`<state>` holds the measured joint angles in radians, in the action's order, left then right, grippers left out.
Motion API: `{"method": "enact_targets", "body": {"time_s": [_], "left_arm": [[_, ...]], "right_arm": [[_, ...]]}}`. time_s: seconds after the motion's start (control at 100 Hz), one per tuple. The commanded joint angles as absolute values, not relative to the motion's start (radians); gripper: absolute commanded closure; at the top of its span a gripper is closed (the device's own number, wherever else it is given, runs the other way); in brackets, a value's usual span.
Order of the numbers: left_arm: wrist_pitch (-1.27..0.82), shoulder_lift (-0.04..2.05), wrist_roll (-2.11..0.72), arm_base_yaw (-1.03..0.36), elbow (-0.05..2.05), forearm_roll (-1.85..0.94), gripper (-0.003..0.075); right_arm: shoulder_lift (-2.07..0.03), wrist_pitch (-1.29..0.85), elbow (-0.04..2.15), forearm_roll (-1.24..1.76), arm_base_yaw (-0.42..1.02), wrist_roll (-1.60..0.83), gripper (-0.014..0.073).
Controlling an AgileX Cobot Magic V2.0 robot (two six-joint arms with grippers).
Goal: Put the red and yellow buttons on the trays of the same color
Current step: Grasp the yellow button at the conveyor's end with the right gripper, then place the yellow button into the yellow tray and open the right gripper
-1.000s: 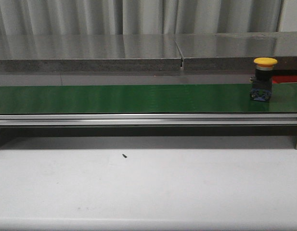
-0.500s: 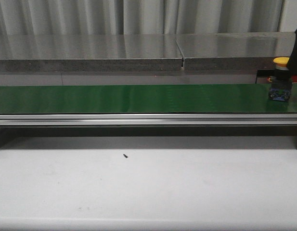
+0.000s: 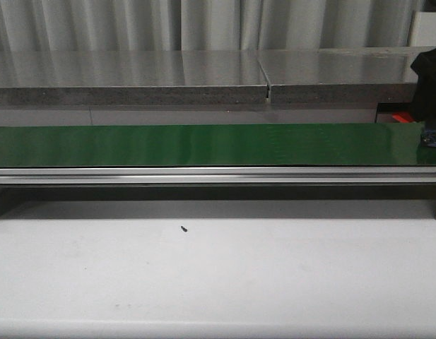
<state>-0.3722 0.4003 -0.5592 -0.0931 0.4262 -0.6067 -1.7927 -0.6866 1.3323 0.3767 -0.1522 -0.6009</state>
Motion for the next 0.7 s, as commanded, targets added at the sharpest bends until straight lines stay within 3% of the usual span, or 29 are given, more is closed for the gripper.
{"method": "enact_targets", "body": {"time_s": [0.0, 0.12, 0.39, 0.69], "left_arm": [[-0.304, 0.406, -0.557, -0.101, 0.452, -0.632, 0.0739], [-0.304, 0.406, -0.557, -0.101, 0.452, -0.632, 0.0739], [-0.304, 0.406, -0.557, -0.101, 0.452, -0.632, 0.0739], [-0.304, 0.406, -0.557, -0.101, 0.452, -0.632, 0.0739]], "right_arm": [[-1.747, -0.678, 1.366, 0.392, -0.156, -0.587, 0.0357], [-1.737, -0.712, 1.387, 0.392, -0.156, -0.585, 0.0463], [-1.618, -0.778, 1.4, 0.256, -0.194, -0.43, 0.0463], [-1.566, -0.806, 1.399, 0.119, -0.428, -0.289, 0.0463]]}}
